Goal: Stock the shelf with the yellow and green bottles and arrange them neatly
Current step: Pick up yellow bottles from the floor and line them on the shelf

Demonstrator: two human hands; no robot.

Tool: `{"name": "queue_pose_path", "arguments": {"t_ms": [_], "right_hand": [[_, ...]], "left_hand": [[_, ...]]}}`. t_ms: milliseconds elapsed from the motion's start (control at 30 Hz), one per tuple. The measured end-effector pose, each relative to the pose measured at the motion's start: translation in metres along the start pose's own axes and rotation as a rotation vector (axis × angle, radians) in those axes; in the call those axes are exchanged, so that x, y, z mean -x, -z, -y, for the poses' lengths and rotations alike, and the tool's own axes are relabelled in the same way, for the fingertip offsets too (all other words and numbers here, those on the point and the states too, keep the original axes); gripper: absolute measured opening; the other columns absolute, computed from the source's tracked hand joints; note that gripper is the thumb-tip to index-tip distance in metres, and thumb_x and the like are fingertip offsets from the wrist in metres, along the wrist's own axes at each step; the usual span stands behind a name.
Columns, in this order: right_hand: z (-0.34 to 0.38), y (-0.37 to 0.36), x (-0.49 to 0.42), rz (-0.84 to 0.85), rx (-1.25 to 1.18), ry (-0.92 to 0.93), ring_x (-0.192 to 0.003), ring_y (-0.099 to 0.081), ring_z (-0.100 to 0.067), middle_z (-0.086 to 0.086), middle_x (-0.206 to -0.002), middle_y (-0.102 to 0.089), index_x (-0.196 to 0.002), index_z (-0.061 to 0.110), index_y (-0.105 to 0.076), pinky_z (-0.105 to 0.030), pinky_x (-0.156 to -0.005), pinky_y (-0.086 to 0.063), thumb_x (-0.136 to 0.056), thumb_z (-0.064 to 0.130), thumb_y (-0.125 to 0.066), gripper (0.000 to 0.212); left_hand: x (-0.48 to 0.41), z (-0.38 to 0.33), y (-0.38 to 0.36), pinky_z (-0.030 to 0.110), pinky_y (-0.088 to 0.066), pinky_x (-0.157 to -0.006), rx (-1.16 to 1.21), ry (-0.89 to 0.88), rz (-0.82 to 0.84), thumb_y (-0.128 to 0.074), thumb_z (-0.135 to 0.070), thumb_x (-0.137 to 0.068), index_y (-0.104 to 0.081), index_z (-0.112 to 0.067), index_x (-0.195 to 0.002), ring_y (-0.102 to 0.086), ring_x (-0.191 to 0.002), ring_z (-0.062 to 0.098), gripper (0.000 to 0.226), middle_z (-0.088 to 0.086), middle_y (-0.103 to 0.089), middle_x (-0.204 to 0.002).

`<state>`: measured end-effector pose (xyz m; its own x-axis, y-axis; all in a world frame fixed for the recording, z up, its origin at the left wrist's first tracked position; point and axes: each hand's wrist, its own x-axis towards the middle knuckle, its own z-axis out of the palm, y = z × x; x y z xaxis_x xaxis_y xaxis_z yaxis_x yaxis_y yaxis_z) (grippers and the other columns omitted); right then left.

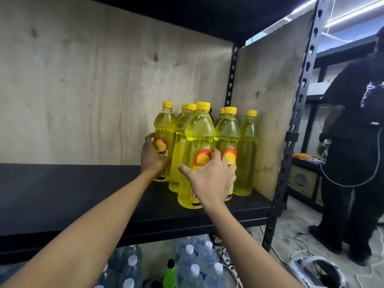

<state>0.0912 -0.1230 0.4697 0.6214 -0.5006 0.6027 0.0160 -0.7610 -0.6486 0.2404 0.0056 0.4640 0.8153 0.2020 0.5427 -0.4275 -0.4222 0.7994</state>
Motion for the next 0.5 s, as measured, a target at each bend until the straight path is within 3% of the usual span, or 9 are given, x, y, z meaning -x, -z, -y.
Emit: {"name": "queue_pose_path", "arguments": {"t_ms": [133,233,300,367,500], "right_hand": [[-0.005,0.014,0.004,0.044,-0.019,-0.008,-0.129,-0.037,-0.03,-0.007,-0.141,-0.041,-0.151,0.026,-0.028,-0.047,-0.103,-0.037,-0.055,0.078,-0.073,0.118],[-0.012,0.036,0.014,0.053,-0.05,0.0,-0.126,-0.041,-0.028,-0.006,-0.138,-0.042,-0.149,0.028,-0.032,-0.044,-0.1,-0.04,-0.058,0.075,-0.074,0.111],[-0.022,0.052,0.03,0.07,-0.062,0.005,-0.124,-0.043,-0.026,-0.003,-0.133,-0.045,-0.147,0.031,-0.036,-0.042,-0.099,-0.04,-0.061,0.072,-0.075,0.102],[-0.035,0.068,0.053,0.098,-0.059,0.004,-0.121,-0.044,-0.024,0.0,-0.126,-0.046,-0.143,0.034,-0.04,-0.04,-0.099,-0.039,-0.064,0.068,-0.074,0.093],[-0.079,0.088,0.109,0.111,-0.084,-0.061,-0.114,-0.046,-0.02,0.003,-0.119,-0.048,-0.134,0.037,-0.049,-0.039,-0.1,-0.041,-0.068,0.059,-0.074,0.073]], "left_hand": [[0.009,-0.002,0.014,0.045,-0.044,-0.104,-0.027,0.177,0.12,-0.088,-0.019,-0.066,-0.019,-0.025,-0.152,-0.049,-0.13,0.033,0.11,0.013,-0.048,-0.143],[0.037,-0.013,0.033,0.041,-0.045,-0.104,0.158,0.351,0.068,-0.078,-0.013,-0.079,-0.019,-0.024,-0.153,-0.045,-0.134,0.03,0.096,0.01,-0.043,-0.149],[0.071,-0.03,0.052,0.033,-0.047,-0.094,0.258,0.33,-0.002,-0.078,-0.01,-0.079,-0.03,-0.027,-0.148,-0.053,-0.123,0.02,0.086,0.005,-0.05,-0.143],[0.119,-0.05,0.073,0.028,-0.049,-0.087,0.345,0.229,-0.085,-0.081,-0.008,-0.076,-0.044,-0.031,-0.137,-0.06,-0.101,0.006,0.075,-0.004,-0.059,-0.125],[0.249,-0.072,0.097,0.022,-0.047,-0.075,0.486,0.048,-0.191,-0.066,0.008,-0.08,-0.057,-0.03,-0.097,-0.055,-0.072,0.004,0.042,-0.007,-0.058,-0.087]]}}
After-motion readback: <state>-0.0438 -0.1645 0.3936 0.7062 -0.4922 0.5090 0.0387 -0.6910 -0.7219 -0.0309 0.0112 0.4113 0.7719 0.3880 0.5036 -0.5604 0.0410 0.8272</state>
